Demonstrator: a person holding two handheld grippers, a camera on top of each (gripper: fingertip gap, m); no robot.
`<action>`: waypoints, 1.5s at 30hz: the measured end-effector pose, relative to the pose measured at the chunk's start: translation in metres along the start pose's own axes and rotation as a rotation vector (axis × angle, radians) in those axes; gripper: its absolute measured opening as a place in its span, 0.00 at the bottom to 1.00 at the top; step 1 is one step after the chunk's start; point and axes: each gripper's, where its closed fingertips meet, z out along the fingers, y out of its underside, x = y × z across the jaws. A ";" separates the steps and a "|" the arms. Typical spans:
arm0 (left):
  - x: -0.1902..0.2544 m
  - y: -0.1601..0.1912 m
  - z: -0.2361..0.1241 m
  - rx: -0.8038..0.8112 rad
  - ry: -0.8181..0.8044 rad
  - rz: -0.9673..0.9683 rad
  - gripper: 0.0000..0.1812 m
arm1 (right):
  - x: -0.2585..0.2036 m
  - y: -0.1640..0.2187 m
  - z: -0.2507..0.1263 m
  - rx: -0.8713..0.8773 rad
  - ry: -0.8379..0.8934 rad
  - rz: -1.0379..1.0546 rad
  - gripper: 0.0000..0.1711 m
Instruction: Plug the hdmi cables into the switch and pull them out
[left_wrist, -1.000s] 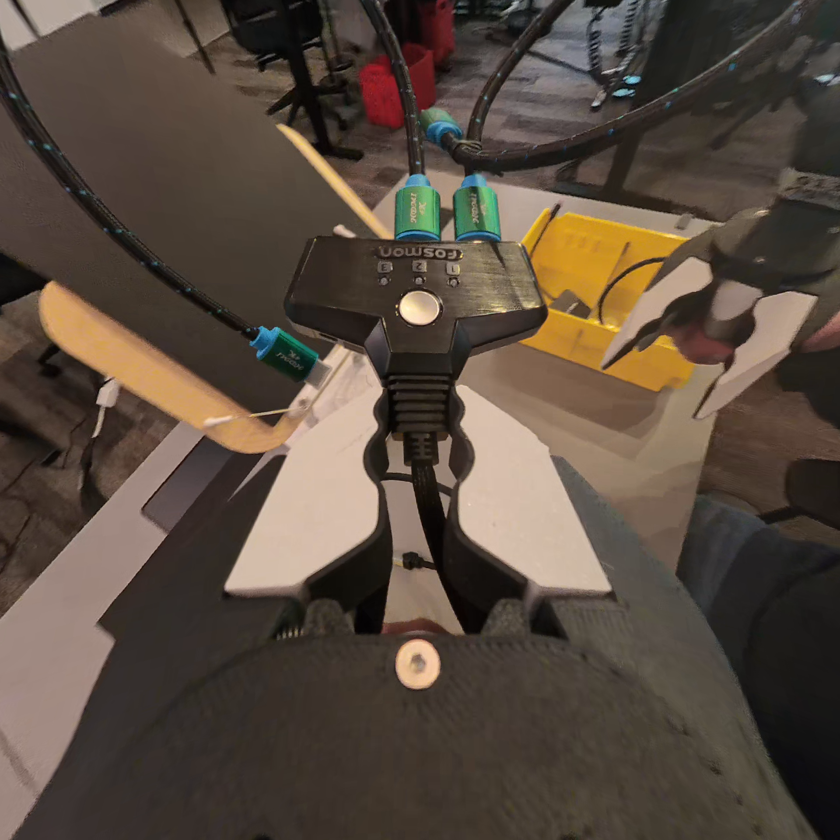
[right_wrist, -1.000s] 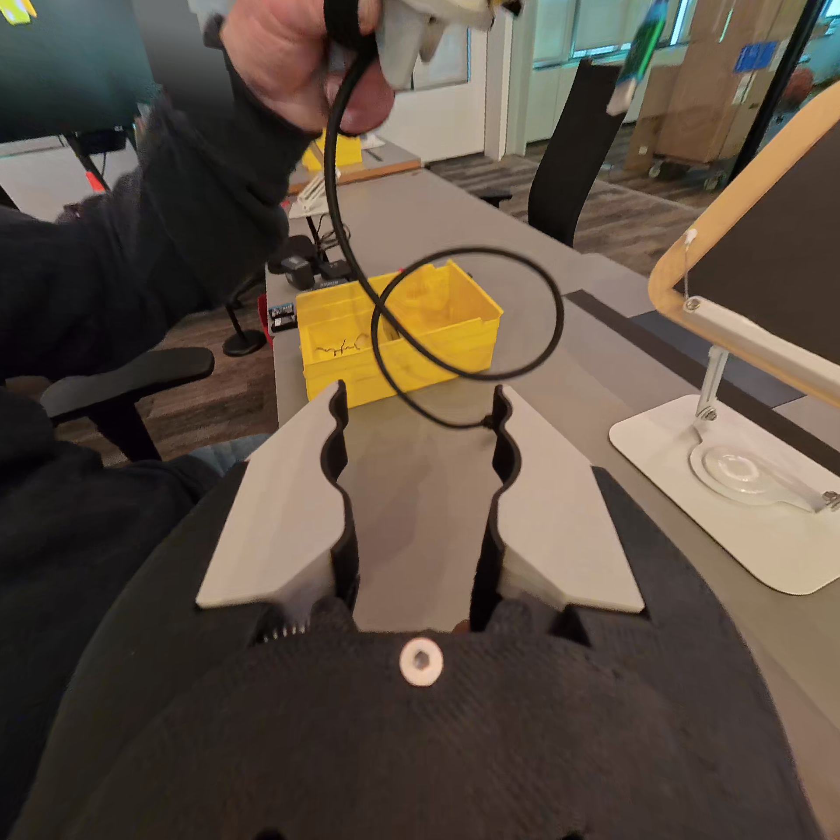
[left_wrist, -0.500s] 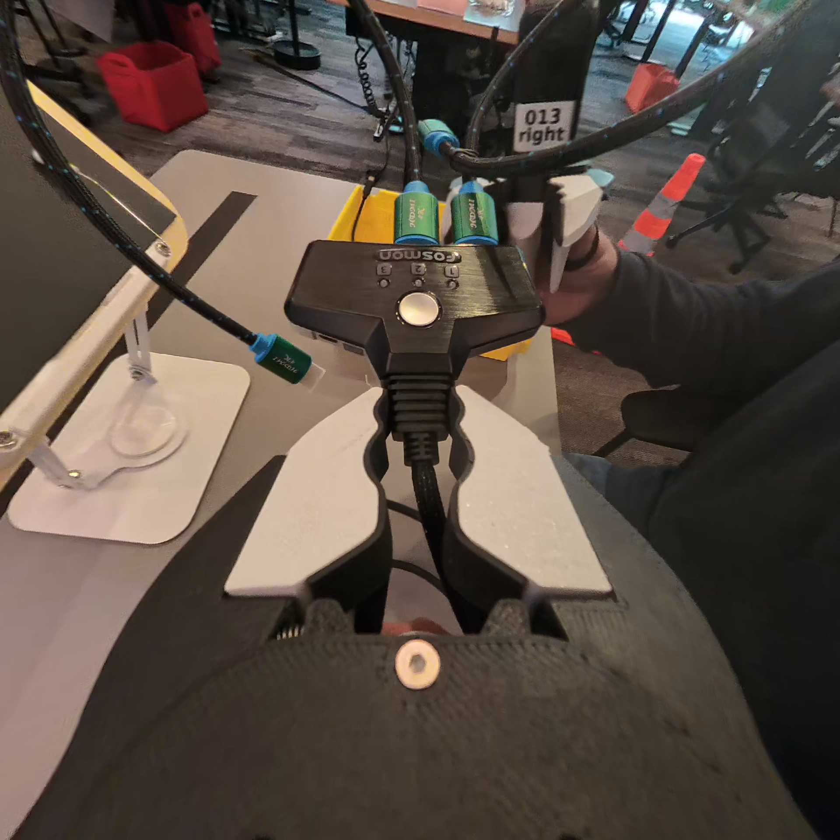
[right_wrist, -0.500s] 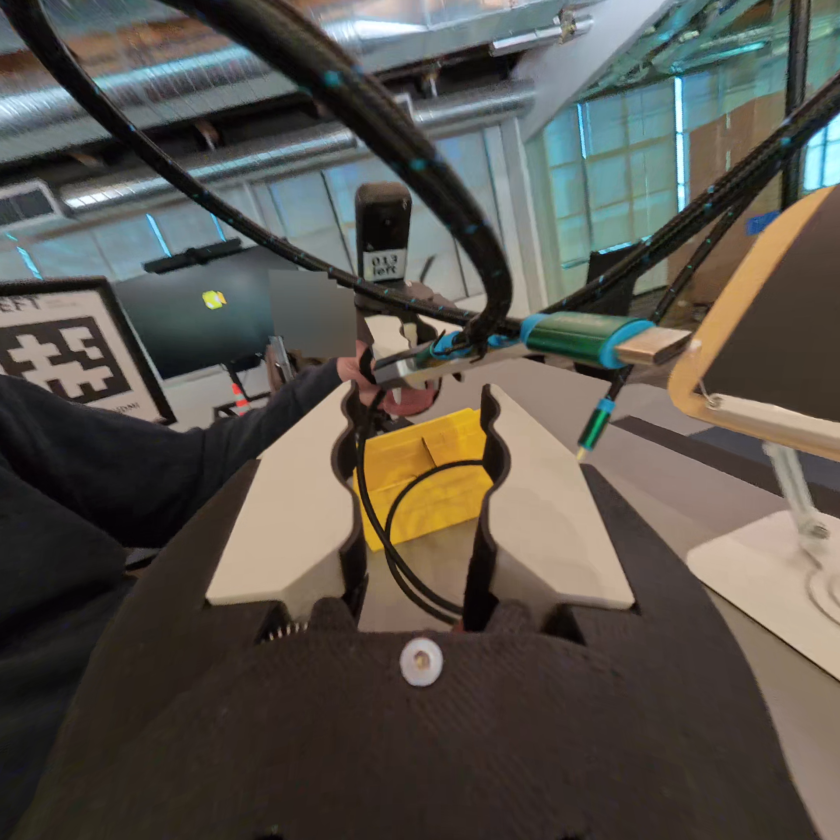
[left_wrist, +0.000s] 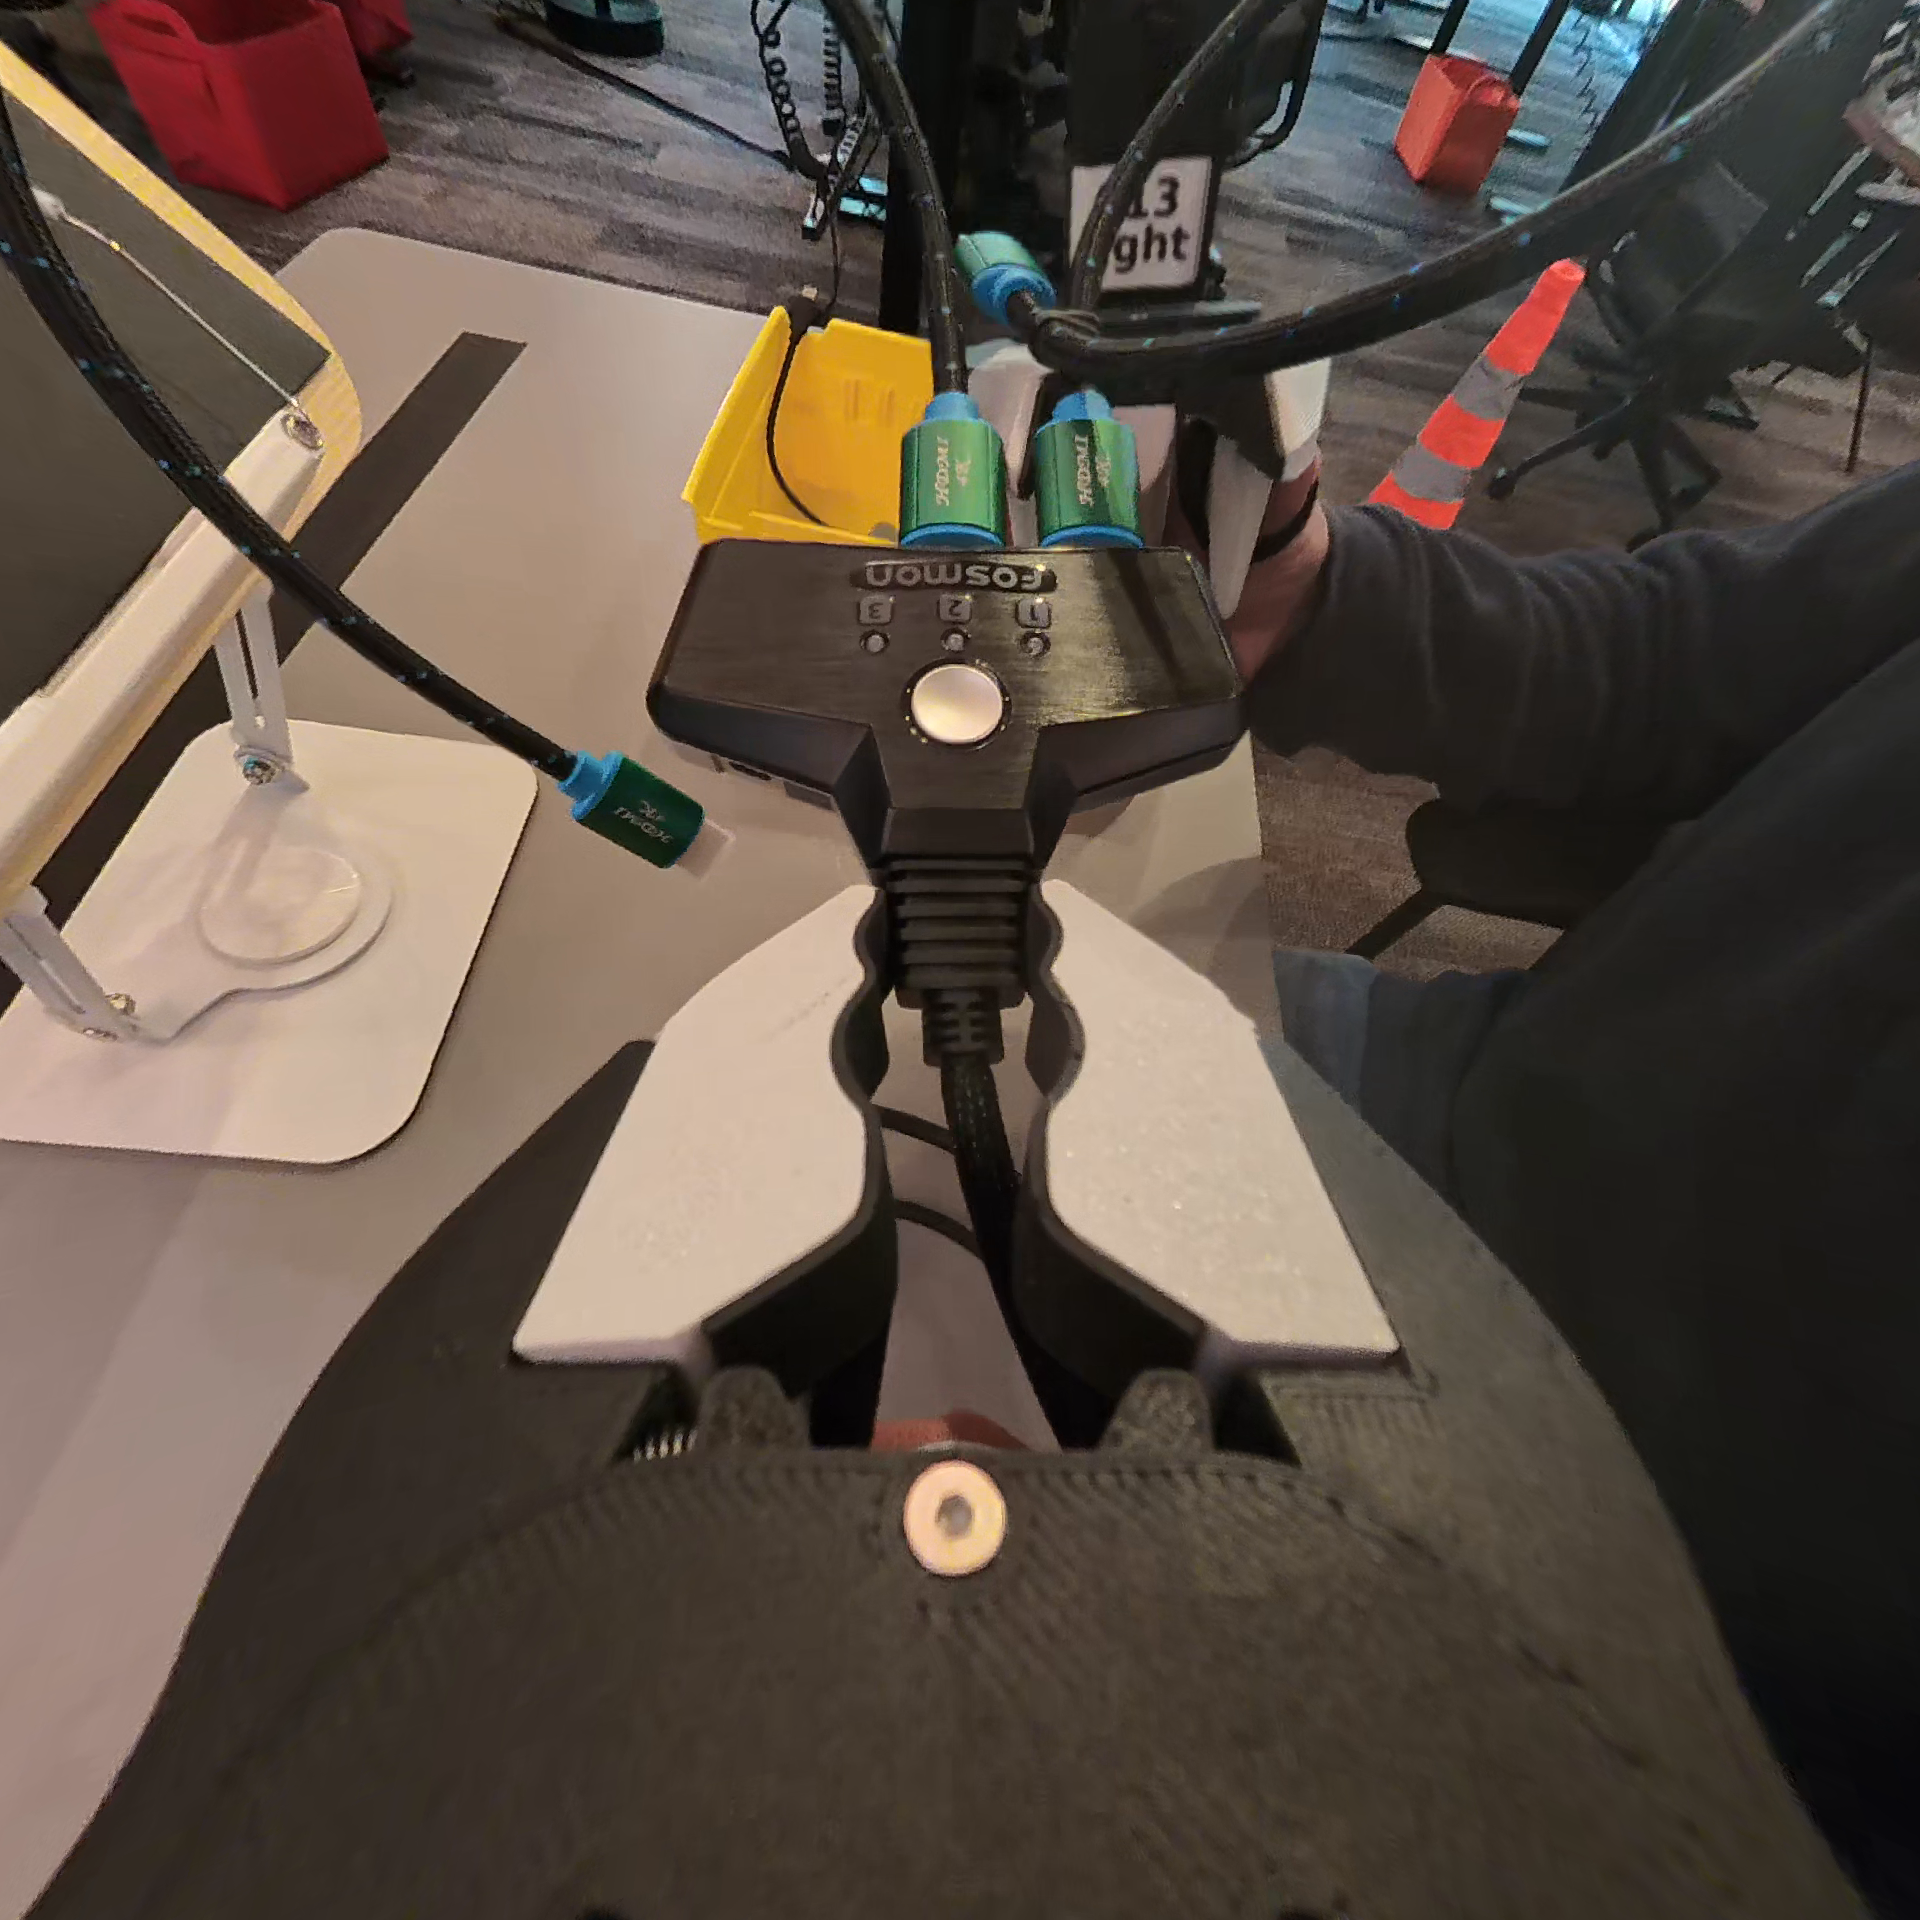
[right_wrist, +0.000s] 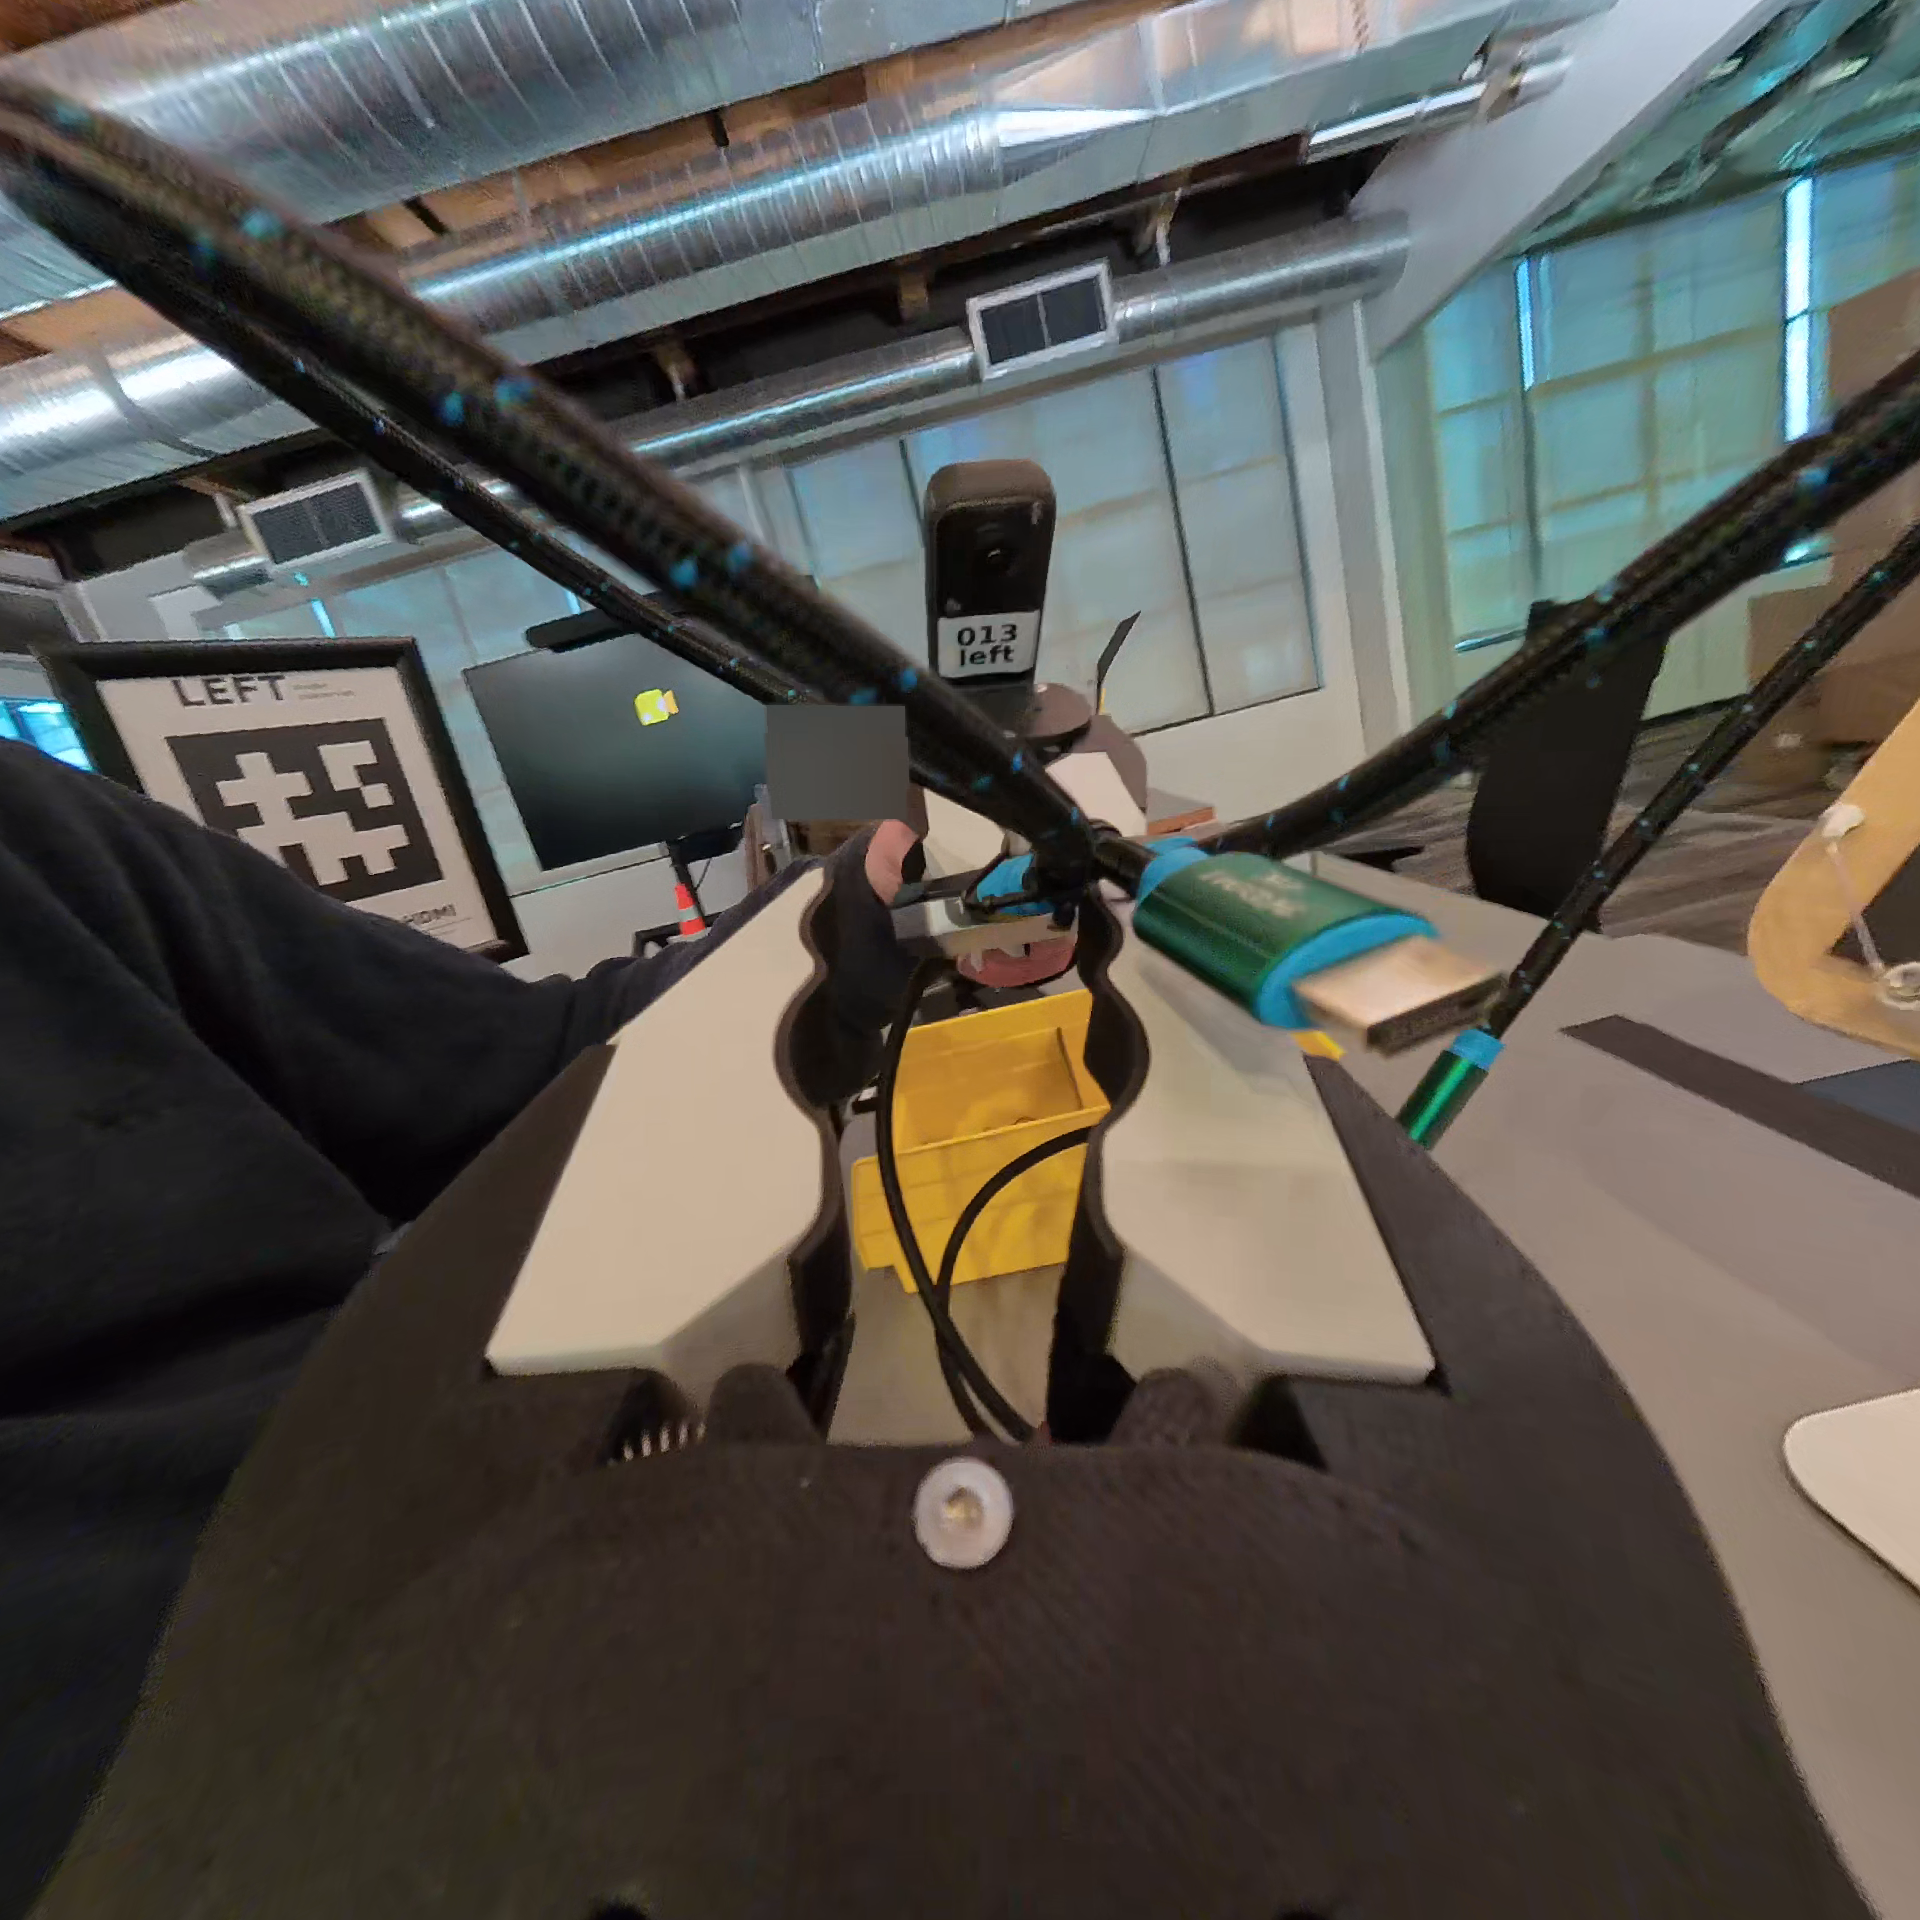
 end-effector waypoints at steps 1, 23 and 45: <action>0.000 0.002 -0.001 -0.009 -0.001 0.002 0.12 | 0.001 0.002 0.001 -0.013 -0.006 0.011 0.24; 0.007 0.025 -0.012 -0.272 -0.053 0.154 0.13 | -0.005 0.029 0.003 -0.227 -0.066 -0.113 0.10; -0.005 0.034 -0.002 -0.181 -0.137 0.098 0.54 | 0.008 0.052 0.008 -0.164 -0.068 -0.011 0.10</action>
